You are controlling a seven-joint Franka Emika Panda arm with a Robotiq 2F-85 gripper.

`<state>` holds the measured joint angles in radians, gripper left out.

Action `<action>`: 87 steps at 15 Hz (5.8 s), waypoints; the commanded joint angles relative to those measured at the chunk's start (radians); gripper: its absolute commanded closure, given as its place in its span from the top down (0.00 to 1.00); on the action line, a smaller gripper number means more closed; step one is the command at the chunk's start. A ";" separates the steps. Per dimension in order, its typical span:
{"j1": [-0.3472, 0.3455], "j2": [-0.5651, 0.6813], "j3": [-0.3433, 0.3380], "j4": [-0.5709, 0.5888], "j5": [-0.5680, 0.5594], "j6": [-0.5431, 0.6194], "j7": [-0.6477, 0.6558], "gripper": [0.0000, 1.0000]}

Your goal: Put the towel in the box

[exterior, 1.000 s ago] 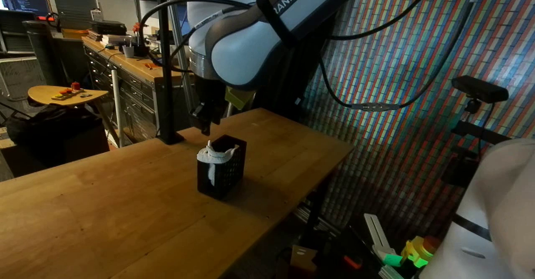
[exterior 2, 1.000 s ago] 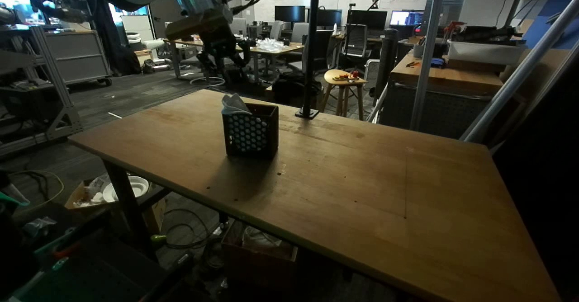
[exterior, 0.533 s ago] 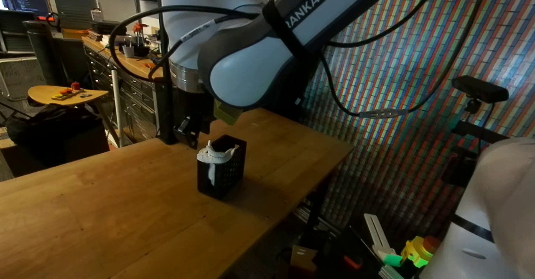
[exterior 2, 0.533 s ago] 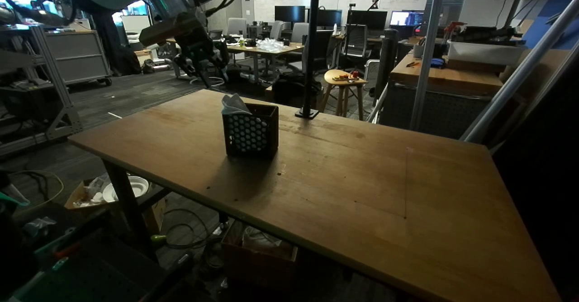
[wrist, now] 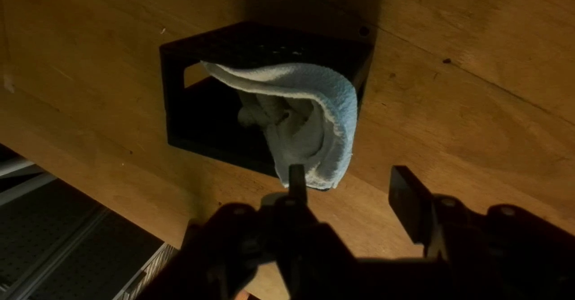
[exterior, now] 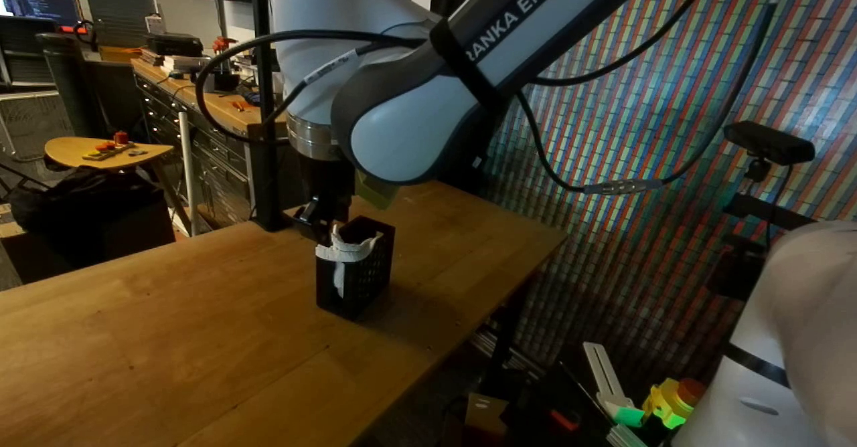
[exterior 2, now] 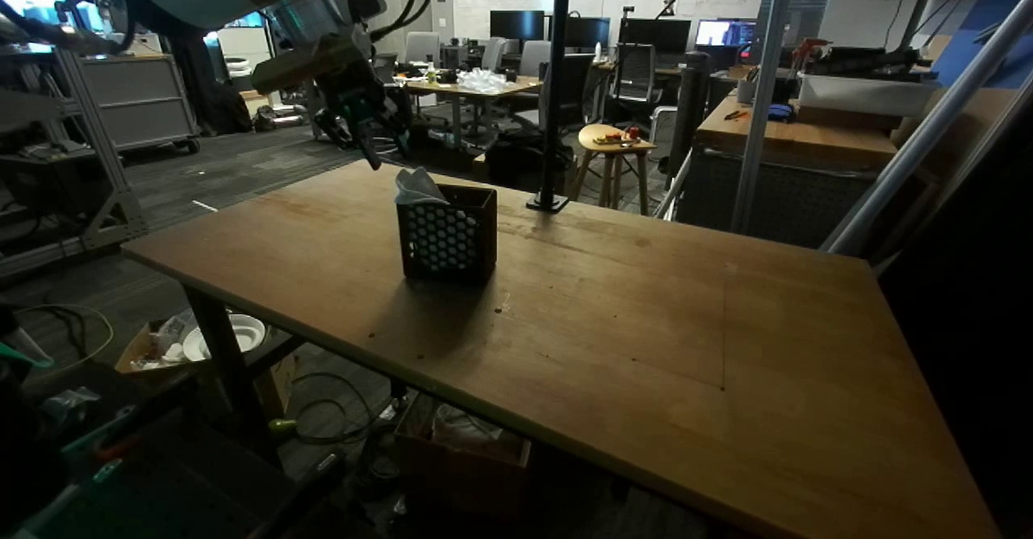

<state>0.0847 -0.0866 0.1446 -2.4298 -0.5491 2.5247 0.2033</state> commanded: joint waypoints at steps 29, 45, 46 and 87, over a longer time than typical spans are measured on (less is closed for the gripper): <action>-0.036 0.054 -0.072 -0.046 -0.023 0.190 -0.012 0.11; -0.058 0.063 -0.106 -0.028 -0.003 0.190 -0.080 0.10; -0.062 0.066 -0.111 -0.029 -0.002 0.197 -0.091 0.10; -0.124 0.129 -0.133 0.124 0.353 0.015 -0.447 0.53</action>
<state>-0.0656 0.1259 0.0342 -2.2893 -0.1424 2.5855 -0.3016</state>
